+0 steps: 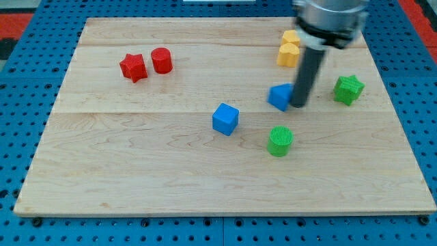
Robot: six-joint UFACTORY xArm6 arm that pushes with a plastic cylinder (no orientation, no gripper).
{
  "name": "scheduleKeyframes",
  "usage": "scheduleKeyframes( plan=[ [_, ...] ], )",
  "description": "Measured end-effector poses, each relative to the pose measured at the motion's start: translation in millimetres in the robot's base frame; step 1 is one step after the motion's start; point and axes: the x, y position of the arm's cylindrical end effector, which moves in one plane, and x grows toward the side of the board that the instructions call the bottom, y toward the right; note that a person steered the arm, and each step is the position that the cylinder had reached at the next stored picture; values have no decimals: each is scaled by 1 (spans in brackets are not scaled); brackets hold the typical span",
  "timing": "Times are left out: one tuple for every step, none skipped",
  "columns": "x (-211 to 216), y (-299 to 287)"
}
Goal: Push the blue triangle to the center
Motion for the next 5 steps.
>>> scheduleKeyframes(
  plan=[
    [-2, -82],
    [-25, -79],
    [-66, -73],
    [-97, -83],
    [-88, -91]
  ],
)
